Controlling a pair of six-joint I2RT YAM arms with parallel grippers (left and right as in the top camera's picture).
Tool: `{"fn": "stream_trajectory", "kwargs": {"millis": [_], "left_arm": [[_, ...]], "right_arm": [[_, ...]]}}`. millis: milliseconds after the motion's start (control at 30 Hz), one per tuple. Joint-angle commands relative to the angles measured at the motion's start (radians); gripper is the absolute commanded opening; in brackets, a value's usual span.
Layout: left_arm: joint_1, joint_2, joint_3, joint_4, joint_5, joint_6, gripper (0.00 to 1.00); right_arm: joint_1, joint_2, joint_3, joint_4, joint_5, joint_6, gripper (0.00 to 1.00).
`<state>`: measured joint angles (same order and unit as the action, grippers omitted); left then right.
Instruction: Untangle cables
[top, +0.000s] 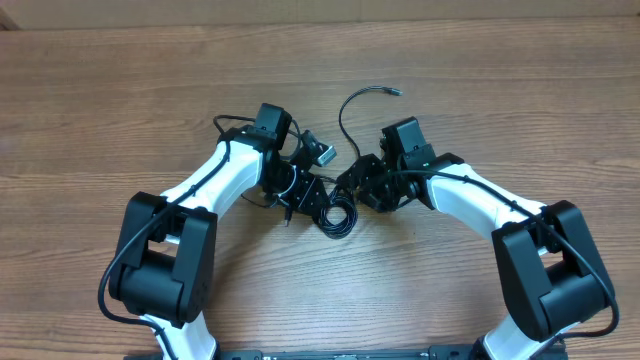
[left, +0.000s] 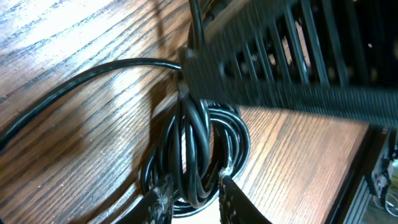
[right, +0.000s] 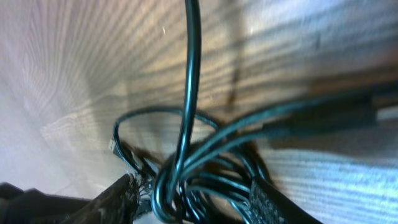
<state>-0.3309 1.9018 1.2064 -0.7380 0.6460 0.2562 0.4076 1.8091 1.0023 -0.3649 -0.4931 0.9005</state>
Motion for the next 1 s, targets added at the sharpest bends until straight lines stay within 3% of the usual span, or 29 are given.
{"fn": "stream_trajectory", "kwargs": {"millis": [0,167,233,267,300,367,400,533,667,867,900,933,967], "left_arm": [[-0.012,-0.024,-0.001,0.005,-0.027,-0.018,0.25],[-0.012,0.027,-0.001,0.017,-0.061,-0.039,0.22],[-0.012,0.052,-0.001,0.021,-0.037,-0.063,0.04],[-0.012,0.053,-0.001,0.021,-0.034,-0.063,0.04],[-0.012,0.053,-0.001,0.021,-0.031,-0.063,0.06],[-0.012,0.053,-0.001,0.022,-0.026,-0.063,0.27],[-0.012,0.053,-0.001,0.021,-0.021,-0.063,0.3],[-0.012,0.053,-0.001,0.021,0.035,-0.062,0.38],[-0.025,0.053,-0.001,0.021,0.013,-0.063,0.39],[-0.099,0.055,-0.001,0.038,-0.15,-0.19,0.27],[-0.107,0.055,-0.001,0.04,-0.158,-0.19,0.2],[-0.108,0.055,0.0,0.04,-0.159,-0.19,0.04],[-0.107,0.055,0.0,0.04,-0.158,-0.19,0.04]], "right_arm": [[0.008,0.0,-0.002,-0.008,-0.015,-0.019,0.52],[0.019,0.0,-0.002,-0.047,0.036,-0.019,0.43],[0.019,0.0,-0.002,-0.069,0.079,-0.019,0.43],[0.019,0.0,-0.002,-0.069,0.082,-0.019,0.43],[0.019,0.0,-0.002,-0.068,0.081,-0.018,0.43],[0.019,0.0,-0.002,-0.068,0.081,-0.018,0.41],[0.019,0.0,-0.002,-0.068,0.081,-0.018,0.4],[0.019,0.0,-0.002,-0.063,0.081,-0.018,0.39],[0.019,0.0,-0.002,-0.06,0.081,-0.014,0.39],[0.019,0.0,-0.002,-0.056,0.08,-0.011,0.39],[0.019,0.0,-0.002,-0.056,0.08,-0.011,0.4],[0.019,0.0,-0.002,-0.057,0.08,-0.011,0.39],[0.019,0.0,-0.002,-0.057,0.08,-0.011,0.39]]}}
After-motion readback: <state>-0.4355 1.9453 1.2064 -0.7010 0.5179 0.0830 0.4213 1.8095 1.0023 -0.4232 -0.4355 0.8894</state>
